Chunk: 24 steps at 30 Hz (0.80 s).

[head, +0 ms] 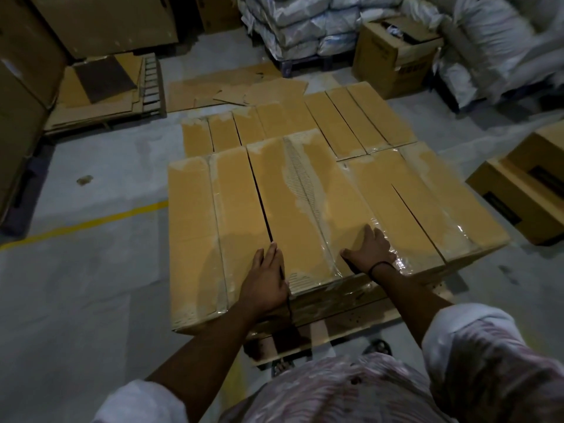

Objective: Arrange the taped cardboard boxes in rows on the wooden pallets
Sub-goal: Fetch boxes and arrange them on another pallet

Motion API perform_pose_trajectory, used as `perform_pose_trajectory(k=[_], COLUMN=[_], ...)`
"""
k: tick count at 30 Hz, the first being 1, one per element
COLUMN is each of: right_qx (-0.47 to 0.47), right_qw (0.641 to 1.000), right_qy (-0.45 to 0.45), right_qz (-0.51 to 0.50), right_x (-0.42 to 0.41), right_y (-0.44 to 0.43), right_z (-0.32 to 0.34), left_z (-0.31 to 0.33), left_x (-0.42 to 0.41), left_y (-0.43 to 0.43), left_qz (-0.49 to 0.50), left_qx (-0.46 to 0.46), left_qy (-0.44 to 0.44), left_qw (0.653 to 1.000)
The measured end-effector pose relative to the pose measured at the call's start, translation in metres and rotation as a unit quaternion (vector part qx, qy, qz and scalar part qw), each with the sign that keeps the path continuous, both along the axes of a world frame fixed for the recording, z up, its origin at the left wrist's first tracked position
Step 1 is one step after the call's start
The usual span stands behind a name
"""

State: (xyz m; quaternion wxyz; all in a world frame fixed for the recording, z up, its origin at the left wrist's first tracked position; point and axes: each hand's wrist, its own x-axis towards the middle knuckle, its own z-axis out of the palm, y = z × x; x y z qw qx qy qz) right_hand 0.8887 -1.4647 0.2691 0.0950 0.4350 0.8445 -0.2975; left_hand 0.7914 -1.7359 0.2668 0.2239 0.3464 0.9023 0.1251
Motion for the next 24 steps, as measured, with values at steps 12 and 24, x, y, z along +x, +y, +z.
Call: perform_pose_trajectory(k=[12, 24], right_qx=[0.053, 0.065], right_qw=[0.997, 0.995], right_qy=[-0.016, 0.048], right_qz=[0.054, 0.064], right_x=[-0.001, 0.010], right_y=[-0.007, 0.013], right_z=[0.006, 0.036], left_z=[0.003, 0.038], left_x=[-0.003, 0.014], left_y=[0.008, 0.116], left_qz=[-0.007, -0.097], left_qx=[0.022, 0.081], left_qy=[0.009, 0.042], left_qw=[1.000, 0.991])
